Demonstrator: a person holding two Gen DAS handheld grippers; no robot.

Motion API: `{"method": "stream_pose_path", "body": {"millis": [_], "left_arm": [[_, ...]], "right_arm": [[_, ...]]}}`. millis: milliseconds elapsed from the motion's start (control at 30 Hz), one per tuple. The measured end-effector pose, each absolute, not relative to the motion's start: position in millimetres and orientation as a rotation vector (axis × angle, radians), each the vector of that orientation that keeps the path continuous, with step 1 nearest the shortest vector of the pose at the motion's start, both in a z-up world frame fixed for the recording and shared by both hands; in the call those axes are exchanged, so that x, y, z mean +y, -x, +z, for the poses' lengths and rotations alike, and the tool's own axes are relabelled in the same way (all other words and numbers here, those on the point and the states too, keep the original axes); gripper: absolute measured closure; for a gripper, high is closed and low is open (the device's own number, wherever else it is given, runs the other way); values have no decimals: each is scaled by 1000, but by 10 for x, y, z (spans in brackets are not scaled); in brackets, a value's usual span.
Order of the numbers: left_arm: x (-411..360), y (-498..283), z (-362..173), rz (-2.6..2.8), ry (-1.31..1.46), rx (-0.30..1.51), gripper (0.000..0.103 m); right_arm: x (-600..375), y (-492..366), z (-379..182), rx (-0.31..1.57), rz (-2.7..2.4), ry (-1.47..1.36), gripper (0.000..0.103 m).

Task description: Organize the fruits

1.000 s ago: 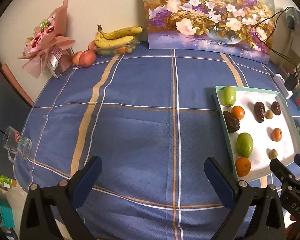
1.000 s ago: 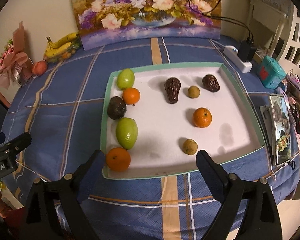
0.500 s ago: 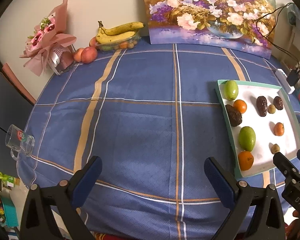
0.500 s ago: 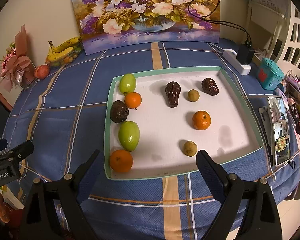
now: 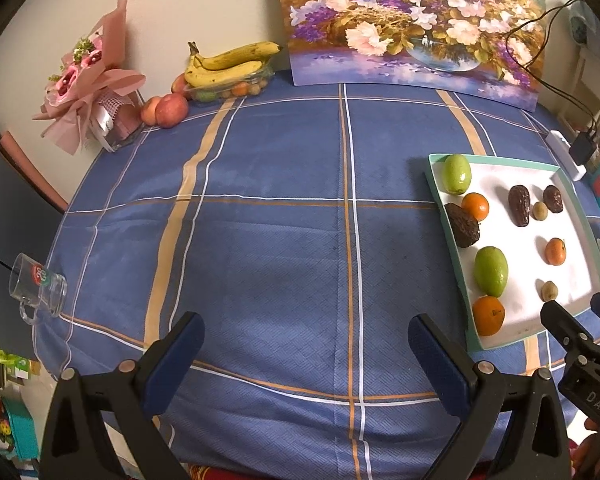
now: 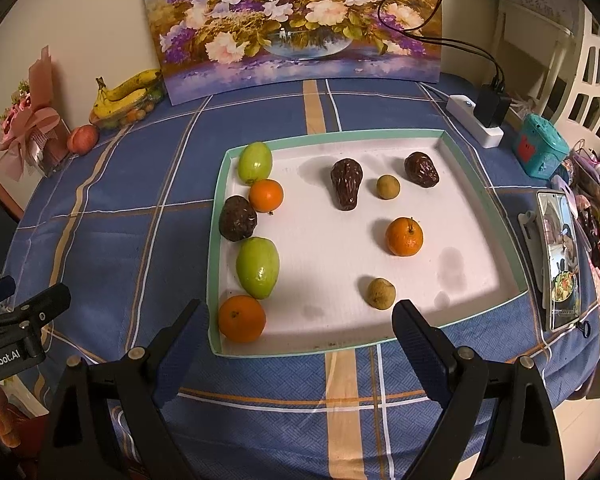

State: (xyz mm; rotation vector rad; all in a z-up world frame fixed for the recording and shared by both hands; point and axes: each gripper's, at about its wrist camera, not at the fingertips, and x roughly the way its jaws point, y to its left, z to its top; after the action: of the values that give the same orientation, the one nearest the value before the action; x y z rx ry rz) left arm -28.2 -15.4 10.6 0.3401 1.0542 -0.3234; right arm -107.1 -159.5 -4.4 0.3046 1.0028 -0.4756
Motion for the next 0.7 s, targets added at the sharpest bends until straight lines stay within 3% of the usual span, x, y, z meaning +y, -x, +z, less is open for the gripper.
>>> {"method": "stream_pose_path", "body": {"millis": [700], "left_arm": [[-153, 275, 100, -327, -335, 1064, 0]], "right_arm": [[-1592, 1055, -66, 1019, -470, -300, 10]]}}
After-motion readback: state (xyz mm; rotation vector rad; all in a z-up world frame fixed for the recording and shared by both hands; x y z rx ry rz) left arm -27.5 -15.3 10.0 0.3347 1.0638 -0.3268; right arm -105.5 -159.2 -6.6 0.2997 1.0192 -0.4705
